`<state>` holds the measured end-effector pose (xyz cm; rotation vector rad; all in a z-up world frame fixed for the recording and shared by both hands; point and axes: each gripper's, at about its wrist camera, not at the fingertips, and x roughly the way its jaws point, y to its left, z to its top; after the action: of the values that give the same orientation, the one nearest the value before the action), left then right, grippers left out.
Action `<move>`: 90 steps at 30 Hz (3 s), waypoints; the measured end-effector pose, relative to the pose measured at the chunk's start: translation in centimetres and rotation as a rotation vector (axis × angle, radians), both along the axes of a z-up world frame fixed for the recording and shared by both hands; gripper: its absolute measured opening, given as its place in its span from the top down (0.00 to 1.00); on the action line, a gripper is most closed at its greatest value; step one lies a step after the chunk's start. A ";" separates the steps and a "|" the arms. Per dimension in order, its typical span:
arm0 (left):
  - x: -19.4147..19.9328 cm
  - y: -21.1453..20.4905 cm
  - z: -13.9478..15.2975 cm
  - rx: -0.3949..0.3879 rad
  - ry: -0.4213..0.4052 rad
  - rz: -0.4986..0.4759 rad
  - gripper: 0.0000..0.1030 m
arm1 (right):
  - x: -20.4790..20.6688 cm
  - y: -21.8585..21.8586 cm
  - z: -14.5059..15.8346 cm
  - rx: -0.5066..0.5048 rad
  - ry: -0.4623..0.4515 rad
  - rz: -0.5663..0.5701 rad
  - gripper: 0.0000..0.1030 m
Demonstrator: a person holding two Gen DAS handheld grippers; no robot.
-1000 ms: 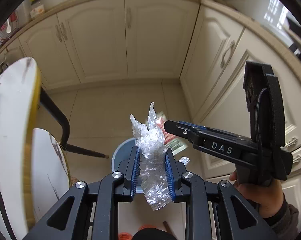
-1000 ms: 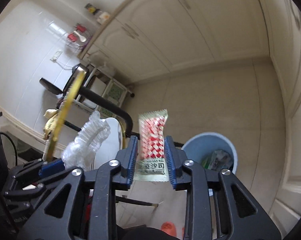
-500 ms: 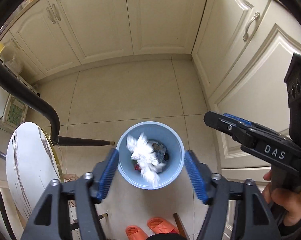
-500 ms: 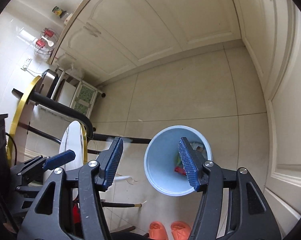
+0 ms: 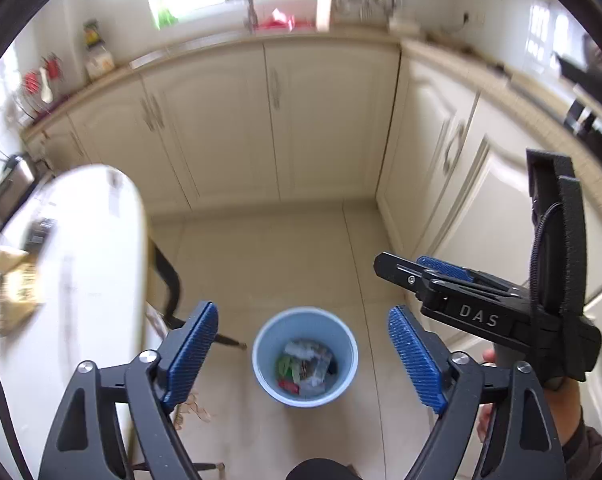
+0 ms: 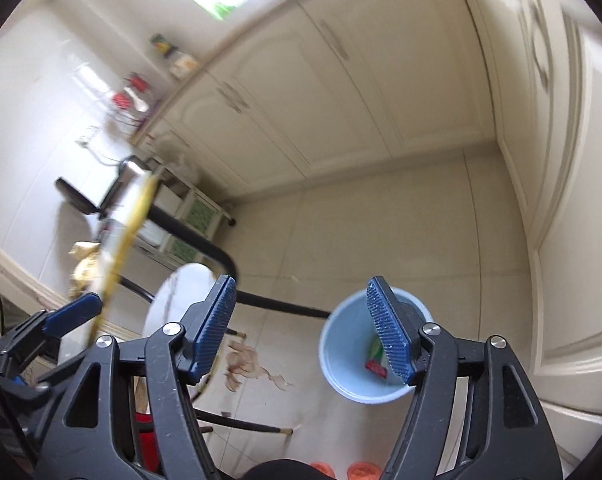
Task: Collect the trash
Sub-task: 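Move both open tools back toward the table, then grasp the white snack packet with the left tool while the right tool grasps the yellow bread wrapper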
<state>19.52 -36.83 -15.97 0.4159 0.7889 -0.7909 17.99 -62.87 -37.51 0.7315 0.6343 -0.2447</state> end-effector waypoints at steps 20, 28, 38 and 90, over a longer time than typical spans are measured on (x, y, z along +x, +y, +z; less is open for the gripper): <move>-5.9 27.5 9.6 -0.175 -0.255 0.484 0.01 | 7.7 20.6 13.7 -0.289 -0.065 0.313 0.00; -3.3 33.2 8.0 -0.162 -0.191 0.641 0.01 | 16.0 25.9 11.9 -0.376 0.060 0.427 0.00; 2.8 34.8 6.5 -0.117 -0.125 0.677 0.01 | 26.8 29.7 7.9 -0.481 0.216 0.514 0.01; 31.3 26.5 -2.7 0.004 0.126 0.607 0.65 | 29.6 25.4 6.9 -0.377 0.093 0.704 0.82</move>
<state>50.85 -10.35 -18.67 0.1134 0.9694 -0.2486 47.56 -37.48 -30.58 0.1084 0.8659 0.2503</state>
